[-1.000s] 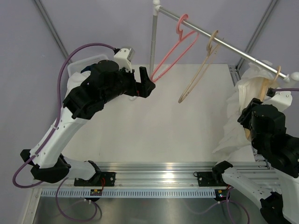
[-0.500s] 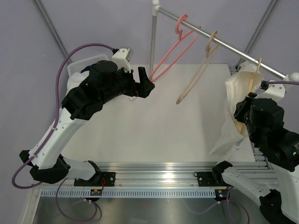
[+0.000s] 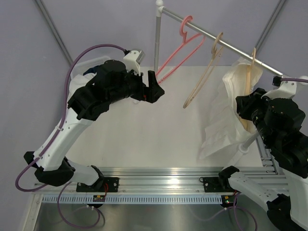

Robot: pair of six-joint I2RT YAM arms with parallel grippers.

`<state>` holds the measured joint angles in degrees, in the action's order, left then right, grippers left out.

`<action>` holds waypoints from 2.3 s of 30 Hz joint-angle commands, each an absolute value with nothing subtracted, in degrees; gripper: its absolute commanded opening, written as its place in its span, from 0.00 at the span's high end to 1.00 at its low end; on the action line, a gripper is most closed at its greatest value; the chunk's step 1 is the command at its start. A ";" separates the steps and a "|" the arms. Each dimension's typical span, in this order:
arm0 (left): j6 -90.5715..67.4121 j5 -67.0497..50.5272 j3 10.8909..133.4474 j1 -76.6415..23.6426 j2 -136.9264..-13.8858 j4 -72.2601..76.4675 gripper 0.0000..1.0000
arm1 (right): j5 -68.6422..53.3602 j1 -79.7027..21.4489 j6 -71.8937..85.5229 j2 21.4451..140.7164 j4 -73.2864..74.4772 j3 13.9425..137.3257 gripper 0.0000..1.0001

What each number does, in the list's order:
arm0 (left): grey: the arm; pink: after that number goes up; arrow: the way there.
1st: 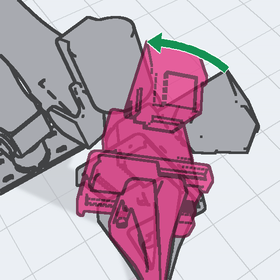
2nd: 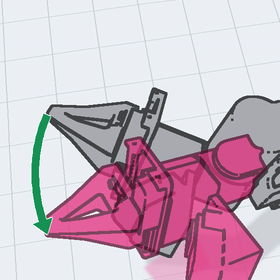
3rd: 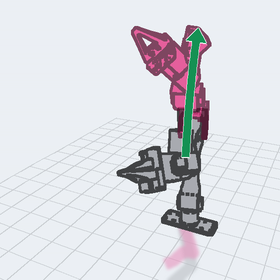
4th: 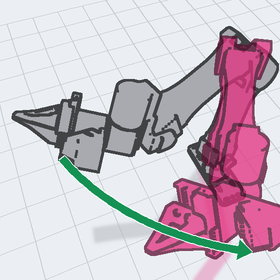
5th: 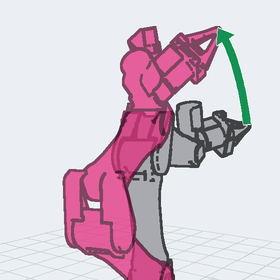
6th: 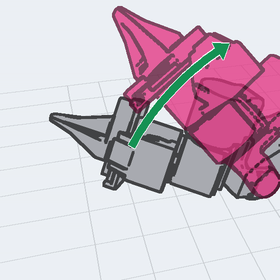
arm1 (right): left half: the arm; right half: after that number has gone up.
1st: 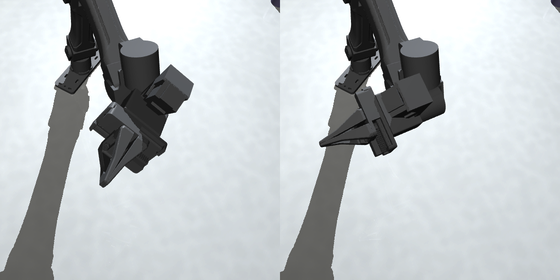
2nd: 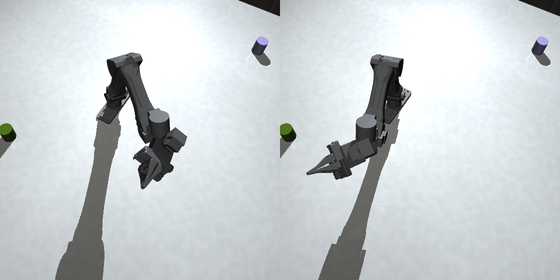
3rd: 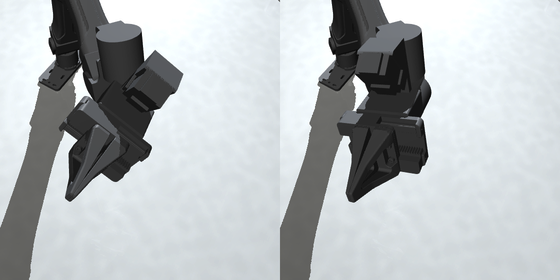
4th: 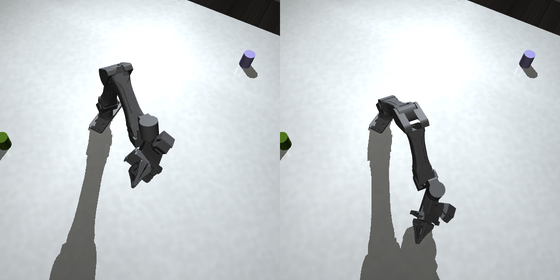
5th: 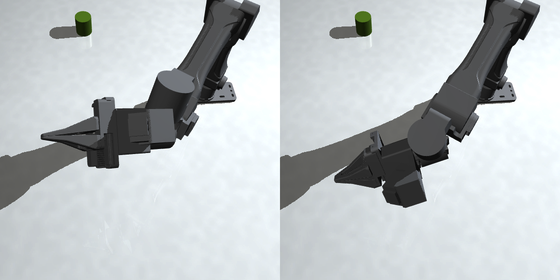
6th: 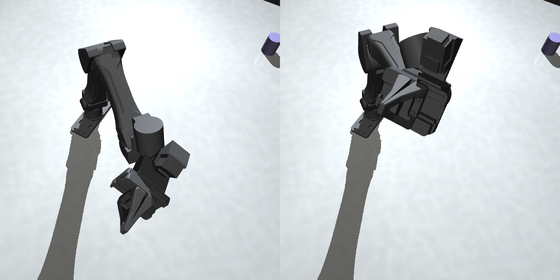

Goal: Remove the skirt from the hanger

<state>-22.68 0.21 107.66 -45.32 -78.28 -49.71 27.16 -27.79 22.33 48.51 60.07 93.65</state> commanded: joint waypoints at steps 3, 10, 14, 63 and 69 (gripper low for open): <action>-18.73 -9.57 110.92 -46.92 -79.37 -47.02 0.06 | 23.30 -27.68 22.41 50.71 53.44 98.43 1.00; -11.96 -13.27 114.94 -53.34 -81.21 -49.04 0.05 | 19.43 -27.60 25.05 52.82 53.44 99.67 1.00; -8.62 -11.60 122.24 -59.05 -86.29 -54.21 0.01 | 16.44 -27.60 26.28 53.09 51.33 98.88 1.00; -1.59 17.67 110.40 -92.55 -96.60 -27.44 0.01 | 14.24 -27.60 48.53 49.84 59.77 100.46 1.00; 0.88 13.89 107.06 -91.67 -96.15 -26.02 0.01 | 12.48 -27.60 46.32 50.71 60.03 102.66 1.00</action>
